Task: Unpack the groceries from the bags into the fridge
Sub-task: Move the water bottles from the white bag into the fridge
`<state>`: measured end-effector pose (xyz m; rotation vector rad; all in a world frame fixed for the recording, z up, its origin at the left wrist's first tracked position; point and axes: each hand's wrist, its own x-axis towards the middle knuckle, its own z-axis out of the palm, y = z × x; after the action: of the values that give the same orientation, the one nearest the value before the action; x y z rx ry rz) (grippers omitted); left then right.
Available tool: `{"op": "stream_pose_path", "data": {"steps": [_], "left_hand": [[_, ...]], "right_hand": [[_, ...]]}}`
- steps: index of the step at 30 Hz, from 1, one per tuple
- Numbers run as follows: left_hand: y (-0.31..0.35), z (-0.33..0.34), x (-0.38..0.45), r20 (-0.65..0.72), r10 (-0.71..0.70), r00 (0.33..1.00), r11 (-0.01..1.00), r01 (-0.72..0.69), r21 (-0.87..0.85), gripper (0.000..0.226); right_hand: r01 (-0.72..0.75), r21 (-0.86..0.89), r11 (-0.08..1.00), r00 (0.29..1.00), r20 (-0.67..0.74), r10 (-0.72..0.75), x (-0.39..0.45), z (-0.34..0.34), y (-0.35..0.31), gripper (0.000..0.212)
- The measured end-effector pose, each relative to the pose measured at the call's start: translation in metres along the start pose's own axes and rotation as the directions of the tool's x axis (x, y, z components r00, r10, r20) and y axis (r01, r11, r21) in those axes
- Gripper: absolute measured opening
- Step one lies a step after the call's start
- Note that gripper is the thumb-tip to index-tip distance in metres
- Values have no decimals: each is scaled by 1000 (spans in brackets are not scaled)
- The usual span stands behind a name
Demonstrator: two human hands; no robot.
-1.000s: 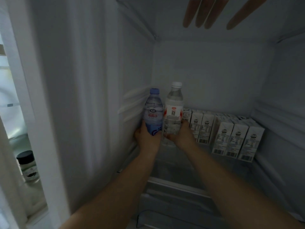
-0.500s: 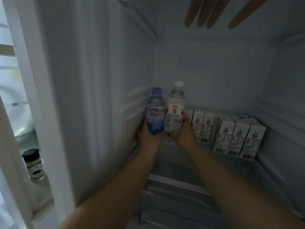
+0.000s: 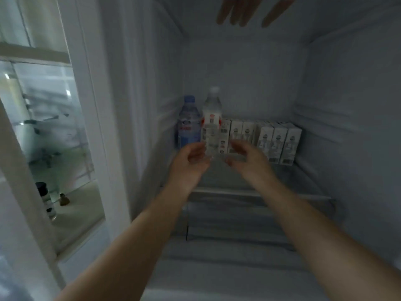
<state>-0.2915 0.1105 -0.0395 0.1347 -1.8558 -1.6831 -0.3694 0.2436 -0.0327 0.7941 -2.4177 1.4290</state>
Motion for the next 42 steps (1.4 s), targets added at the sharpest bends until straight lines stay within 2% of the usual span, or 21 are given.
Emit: {"op": "stream_pose_path", "data": {"steps": [3,7,12,18,23,28,32,38,42], "left_hand": [[1,-11,-31,87,12,996,1000,-10,-29,30],[-2,-28,-82,183,13,983,996,2,-84,28],[-23,-49,-166,405,-34,914,997,5,74,32],[-51,-65,-266,564,-82,822,960,-87,267,29],[-72,-49,-333,741,-100,664,900,-256,352,35],[-77,-21,-400,890,-115,442,882,-367,296,38],[-82,6,-450,944,-161,287,866,-418,274,38],[-71,64,-528,975,-188,117,861,-459,221,36],[-51,115,-588,982,-185,46,871,-454,185,35]], "right_hand": [[2,-109,994,1000,-21,-4,-51,-12,-9,53],[-63,-156,986,988,-147,40,-123,-21,-18,51],[-173,-257,951,973,-195,124,-237,-22,-23,48],[-435,-290,852,899,-197,392,-388,-15,-15,47],[-574,-335,747,818,-269,509,-485,-17,-12,48],[-737,-329,591,675,-318,666,-570,-31,-16,49],[-824,-249,509,566,-418,711,-631,-46,-12,49],[-907,-169,385,415,-497,762,-725,-92,-9,46],[-933,-98,347,341,-546,765,-787,-137,-2,46]]}}
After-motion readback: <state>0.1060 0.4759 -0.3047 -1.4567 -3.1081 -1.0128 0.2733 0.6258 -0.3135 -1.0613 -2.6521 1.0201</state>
